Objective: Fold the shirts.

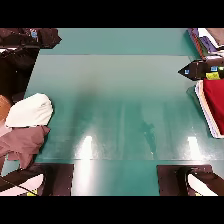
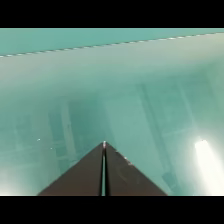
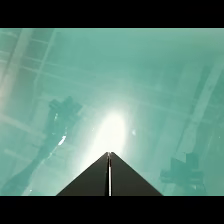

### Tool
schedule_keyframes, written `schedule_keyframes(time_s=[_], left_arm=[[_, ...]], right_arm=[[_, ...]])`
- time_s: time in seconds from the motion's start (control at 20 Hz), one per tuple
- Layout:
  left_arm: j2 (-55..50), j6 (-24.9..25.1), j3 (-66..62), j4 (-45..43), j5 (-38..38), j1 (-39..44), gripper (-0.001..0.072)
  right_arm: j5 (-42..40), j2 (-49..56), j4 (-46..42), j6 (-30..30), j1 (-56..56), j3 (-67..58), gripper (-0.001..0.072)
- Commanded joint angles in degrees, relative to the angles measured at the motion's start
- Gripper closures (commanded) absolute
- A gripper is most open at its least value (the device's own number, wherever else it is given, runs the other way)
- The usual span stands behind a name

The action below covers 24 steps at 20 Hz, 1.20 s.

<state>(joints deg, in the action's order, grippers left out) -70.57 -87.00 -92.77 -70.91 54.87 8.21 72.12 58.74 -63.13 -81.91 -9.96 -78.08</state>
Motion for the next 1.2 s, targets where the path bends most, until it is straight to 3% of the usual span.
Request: schedule_keyframes(time_s=[0.0, 0.7, 0.85, 1.05, 1.1, 1.15], left_arm=[[0.0, 0.0, 0.0, 0.0, 0.0, 0.0, 0.0684], [0.1, 1.2, -0.1, -0.8, 0.5, -0.3, 0.0684], [1.9, 3.0, -0.2, -11.6, 15.0, -3.0, 0.0684], [4.6, 3.0, 10.4, -18.9, 24.3, -10.6, 0.0679], [4.6, 3.0, 14.2, -18.9, 24.3, -12.3, 0.0473], [4.6, 3.0, 18.8, -18.9, 22.6, -13.7, 0.0123]], right_arm=[[-0.1, 0.0, 0.0, 0.0, 0.0, -0.1, 0.069], [0.0, 0.0, 0.0, 0.0, 0.0, -0.1, 0.069], [0.2, 0.0, 0.2, 0.0, -0.1, -0.1, 0.069], [0.4, 0.0, 0.2, 0.0, 0.0, -0.1, 0.069], [0.4, 0.0, 0.2, 0.0, 0.0, -0.1, 0.069], [0.4, 0.0, 0.2, 0.0, 0.0, -0.1, 0.069]])
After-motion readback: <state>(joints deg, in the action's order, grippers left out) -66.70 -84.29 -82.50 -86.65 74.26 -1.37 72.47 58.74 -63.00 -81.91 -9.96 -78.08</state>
